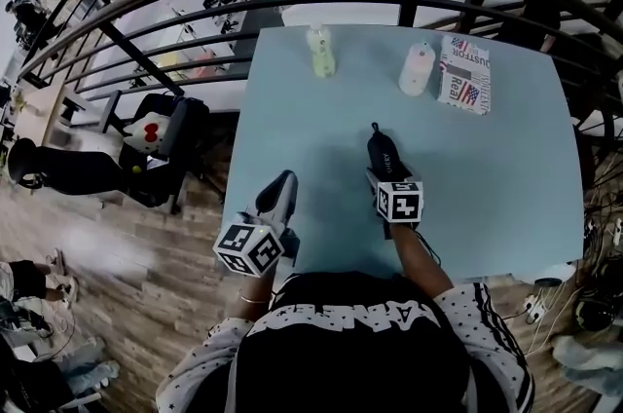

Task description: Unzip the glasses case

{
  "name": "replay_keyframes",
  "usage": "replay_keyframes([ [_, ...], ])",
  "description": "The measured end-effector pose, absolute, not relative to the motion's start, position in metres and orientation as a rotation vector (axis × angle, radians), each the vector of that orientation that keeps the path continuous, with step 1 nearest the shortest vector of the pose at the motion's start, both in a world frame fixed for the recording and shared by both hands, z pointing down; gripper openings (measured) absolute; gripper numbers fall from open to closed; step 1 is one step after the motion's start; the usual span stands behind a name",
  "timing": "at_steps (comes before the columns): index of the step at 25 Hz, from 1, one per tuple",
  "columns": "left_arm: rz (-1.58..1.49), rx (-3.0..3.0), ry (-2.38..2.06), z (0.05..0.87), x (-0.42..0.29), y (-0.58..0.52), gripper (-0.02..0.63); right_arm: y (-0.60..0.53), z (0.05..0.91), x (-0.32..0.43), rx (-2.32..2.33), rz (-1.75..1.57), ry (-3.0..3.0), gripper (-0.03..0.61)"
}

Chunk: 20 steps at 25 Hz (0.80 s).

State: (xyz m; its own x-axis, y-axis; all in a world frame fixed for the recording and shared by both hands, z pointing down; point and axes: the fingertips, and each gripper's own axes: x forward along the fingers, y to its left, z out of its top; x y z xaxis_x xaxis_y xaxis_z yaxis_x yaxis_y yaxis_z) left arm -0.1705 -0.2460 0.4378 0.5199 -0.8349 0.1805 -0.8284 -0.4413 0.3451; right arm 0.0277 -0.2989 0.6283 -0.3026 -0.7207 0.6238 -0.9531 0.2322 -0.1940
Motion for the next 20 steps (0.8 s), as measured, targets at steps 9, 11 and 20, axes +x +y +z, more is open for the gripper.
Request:
replay_keyframes([
  [9,-0.085,2.327,-1.284,0.446,-0.161,-0.245,0.0,-0.297,0.593,0.032,1.575,0.772,-2.254,0.354],
  [11,-0.084,2.331,-1.258,0.449,-0.152,-0.243,0.0,-0.295,0.584,0.034,1.573,0.757,-2.282,0.354],
  [20,-0.143,2.322,-1.114,0.447,-0.116,-0.235,0.0,-0.287,0.53,0.052,1.569,0.673,-2.446,0.354],
])
